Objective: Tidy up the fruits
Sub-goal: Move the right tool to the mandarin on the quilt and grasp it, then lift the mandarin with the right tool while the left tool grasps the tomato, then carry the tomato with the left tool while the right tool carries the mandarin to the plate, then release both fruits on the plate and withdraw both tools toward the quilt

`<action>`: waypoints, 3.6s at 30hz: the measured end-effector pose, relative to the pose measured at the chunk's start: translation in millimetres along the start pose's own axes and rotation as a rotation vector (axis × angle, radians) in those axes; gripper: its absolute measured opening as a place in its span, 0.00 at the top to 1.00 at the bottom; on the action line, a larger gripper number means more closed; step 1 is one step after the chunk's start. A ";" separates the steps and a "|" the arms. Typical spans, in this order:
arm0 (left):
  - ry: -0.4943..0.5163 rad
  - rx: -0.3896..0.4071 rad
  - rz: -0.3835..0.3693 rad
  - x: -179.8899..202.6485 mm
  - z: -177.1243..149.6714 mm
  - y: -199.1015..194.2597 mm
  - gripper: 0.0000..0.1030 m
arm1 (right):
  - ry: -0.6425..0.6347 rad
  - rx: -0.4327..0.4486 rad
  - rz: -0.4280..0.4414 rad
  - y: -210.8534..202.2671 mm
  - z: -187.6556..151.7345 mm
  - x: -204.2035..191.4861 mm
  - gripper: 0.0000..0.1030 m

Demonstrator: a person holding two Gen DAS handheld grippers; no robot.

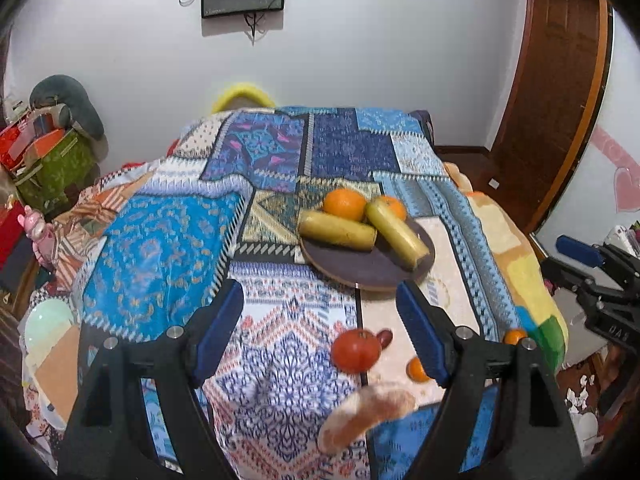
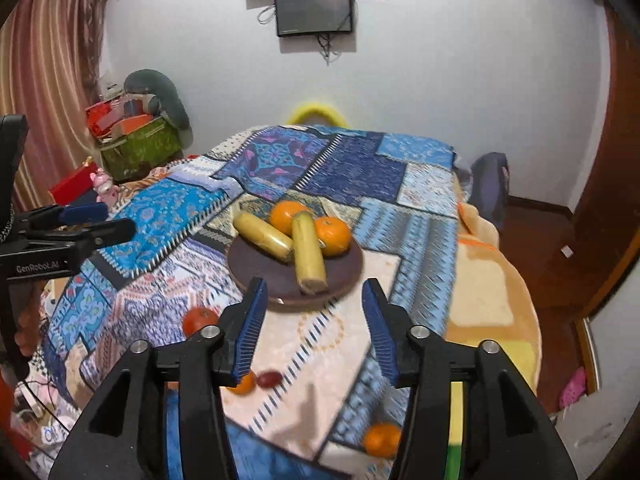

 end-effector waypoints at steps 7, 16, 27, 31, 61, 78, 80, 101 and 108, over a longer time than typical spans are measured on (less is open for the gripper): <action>0.007 -0.076 -0.017 4.4 -32.8 15.4 0.24 | 0.033 -0.108 -0.065 0.5 -42.4 25.1 0.50; 0.021 -0.190 -0.046 14.9 -67.8 55.2 0.26 | 0.116 -0.253 -0.085 28.0 -103.8 41.3 0.50; 0.024 -0.262 -0.074 25.4 -76.6 100.6 0.31 | 0.167 -0.313 -0.065 45.3 -129.4 49.8 0.57; 0.032 -0.280 -0.085 30.9 -77.7 112.3 0.36 | 0.166 -0.305 -0.068 44.3 -130.1 50.4 0.66; -0.033 -0.126 -0.129 7.4 -17.6 76.7 0.53 | 0.053 -0.129 0.015 43.9 -46.2 11.8 0.67; -0.012 -0.108 -0.159 8.9 12.3 114.4 0.53 | -0.013 -0.072 0.094 94.8 5.5 -23.6 0.67; -0.013 -0.115 -0.162 7.3 12.1 121.5 0.53 | -0.018 -0.081 0.101 102.5 5.9 -26.6 0.67; -0.030 -0.154 -0.184 -3.6 19.8 166.1 0.51 | -0.055 -0.153 0.156 149.4 1.2 -45.2 0.66; -0.026 -0.145 -0.162 -7.9 17.5 149.2 0.51 | -0.047 -0.134 0.148 136.8 3.1 -41.2 0.64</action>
Point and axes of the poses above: each gripper's, at about its wrist camera, not at the fingertips, and y roughly the way its jaws point, x to its right, z to its top, the point moved 2 cm from there along y, roughly the way its jaws point, and after that the axes turned 4 degrees about x, right-handed, at the moved point
